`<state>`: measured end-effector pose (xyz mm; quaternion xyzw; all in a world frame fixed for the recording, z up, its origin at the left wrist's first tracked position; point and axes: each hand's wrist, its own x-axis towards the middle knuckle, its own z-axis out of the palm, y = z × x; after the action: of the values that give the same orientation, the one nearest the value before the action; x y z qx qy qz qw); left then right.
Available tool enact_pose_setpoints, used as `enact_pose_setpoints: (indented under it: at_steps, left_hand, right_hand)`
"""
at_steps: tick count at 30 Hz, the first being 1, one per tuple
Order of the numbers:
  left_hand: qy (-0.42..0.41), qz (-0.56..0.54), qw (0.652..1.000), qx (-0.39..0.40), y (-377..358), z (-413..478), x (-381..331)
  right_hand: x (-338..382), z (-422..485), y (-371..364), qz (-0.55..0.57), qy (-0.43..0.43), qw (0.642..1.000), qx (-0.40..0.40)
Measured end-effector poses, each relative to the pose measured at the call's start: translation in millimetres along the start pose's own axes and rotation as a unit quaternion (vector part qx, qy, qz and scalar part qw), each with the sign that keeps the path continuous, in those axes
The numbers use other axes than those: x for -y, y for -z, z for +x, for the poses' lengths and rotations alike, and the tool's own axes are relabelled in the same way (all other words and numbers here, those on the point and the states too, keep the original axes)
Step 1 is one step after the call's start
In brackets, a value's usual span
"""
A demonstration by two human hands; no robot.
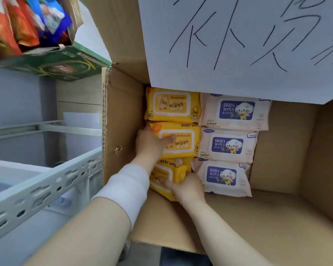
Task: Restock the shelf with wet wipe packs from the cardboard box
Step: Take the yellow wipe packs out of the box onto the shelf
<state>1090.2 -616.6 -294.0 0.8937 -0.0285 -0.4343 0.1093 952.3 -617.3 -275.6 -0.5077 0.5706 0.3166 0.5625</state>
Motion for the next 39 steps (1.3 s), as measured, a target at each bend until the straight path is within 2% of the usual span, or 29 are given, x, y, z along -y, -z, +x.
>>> enact_pose_setpoints:
  at_steps: [4,7,10,15,20,25,30,34,39]
  left_hand:
    - [-0.024,-0.025,0.998,0.054,14,-8,-6]
    - [-0.062,-0.05,0.996,0.042,29,-29,-7]
    - [-0.109,-0.064,0.992,-0.002,52,-67,0]
    - [-0.154,-0.175,0.97,-0.069,99,-176,14]
    - [-0.2,-0.248,0.924,-0.211,133,-318,50]
    - [-0.202,-0.339,0.857,-0.331,160,-469,112]
    - [-0.195,-0.437,0.782,-0.4,189,-607,192]
    - [-0.189,-0.478,0.745,-0.425,199,-697,275]
    - [-0.146,-0.495,0.696,-0.499,188,-796,406]
  right_hand:
    - [-8,-27,33,0.038,0.032,0.999,0.006]
    - [-32,-63,78,0.069,0.041,0.997,-0.004]
    - [-57,-110,127,0.084,0.035,0.995,-0.047]
    - [-73,-193,178,0.056,0.105,0.987,-0.11]
    - [-70,-267,189,0.031,0.239,0.968,-0.063]
    - [-78,-360,175,0.022,0.343,0.939,0.023]
    - [-84,-462,138,-0.012,0.427,0.894,0.138]
    - [-83,-540,74,-0.081,0.488,0.847,0.195]
    - [-113,-618,-46,-0.127,0.543,0.788,0.259]
